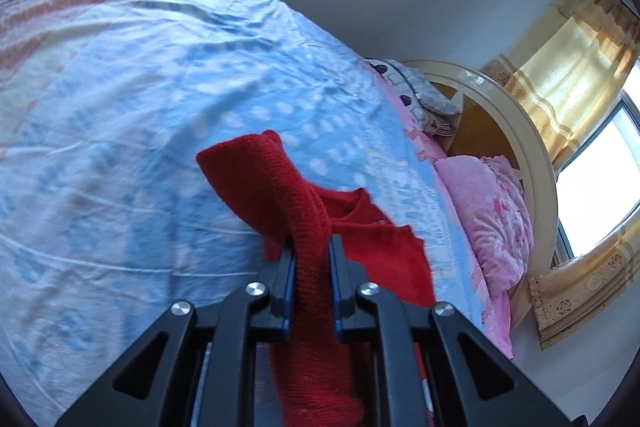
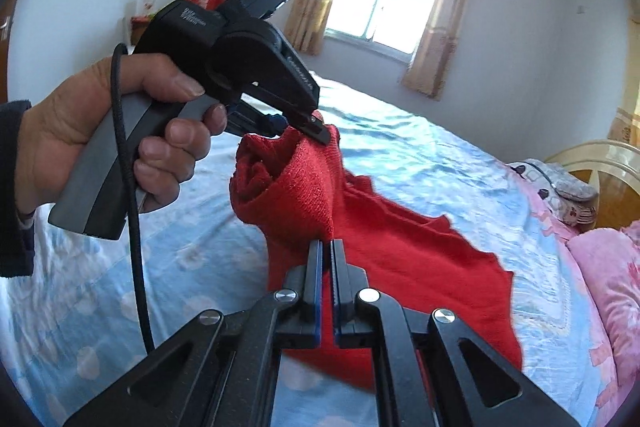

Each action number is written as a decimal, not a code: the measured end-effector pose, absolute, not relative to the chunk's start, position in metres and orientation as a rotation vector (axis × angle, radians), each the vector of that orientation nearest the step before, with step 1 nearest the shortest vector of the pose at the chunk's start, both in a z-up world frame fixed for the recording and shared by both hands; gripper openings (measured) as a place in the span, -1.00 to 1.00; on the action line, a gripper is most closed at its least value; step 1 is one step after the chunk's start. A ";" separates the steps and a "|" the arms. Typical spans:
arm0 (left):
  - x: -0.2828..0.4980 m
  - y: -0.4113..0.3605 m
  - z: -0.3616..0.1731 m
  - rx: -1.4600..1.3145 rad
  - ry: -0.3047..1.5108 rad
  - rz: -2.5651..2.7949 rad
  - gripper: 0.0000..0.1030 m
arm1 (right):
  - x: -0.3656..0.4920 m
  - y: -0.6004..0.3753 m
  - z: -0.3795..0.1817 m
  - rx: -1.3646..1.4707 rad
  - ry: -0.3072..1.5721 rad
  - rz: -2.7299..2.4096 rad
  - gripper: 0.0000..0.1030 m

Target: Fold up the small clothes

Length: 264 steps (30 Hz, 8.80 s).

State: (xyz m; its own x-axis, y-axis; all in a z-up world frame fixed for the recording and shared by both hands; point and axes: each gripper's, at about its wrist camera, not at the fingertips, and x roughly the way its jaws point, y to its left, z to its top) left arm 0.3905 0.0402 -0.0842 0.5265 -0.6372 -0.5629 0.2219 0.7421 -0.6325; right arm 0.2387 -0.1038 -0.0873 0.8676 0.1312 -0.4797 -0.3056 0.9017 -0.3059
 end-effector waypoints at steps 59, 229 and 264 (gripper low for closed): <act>0.296 -0.107 -0.112 0.097 0.685 -0.497 0.48 | 0.261 -0.327 -0.099 0.345 0.624 0.175 0.11; 0.294 -0.139 -0.131 -0.002 0.813 -0.641 -0.04 | 0.401 -0.370 -0.153 0.416 0.790 0.234 -0.55; 0.191 -0.088 -0.100 0.083 0.770 -0.536 -0.23 | 0.276 -0.291 -0.128 0.496 0.679 0.404 -0.57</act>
State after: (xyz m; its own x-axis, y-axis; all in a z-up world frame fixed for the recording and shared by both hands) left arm 0.1915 -0.0877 -0.0998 0.5916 -0.4301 -0.6820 0.4897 0.8636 -0.1198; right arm 0.2756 -0.2915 -0.1275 0.7100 0.5043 -0.4915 -0.1917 0.8100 0.5542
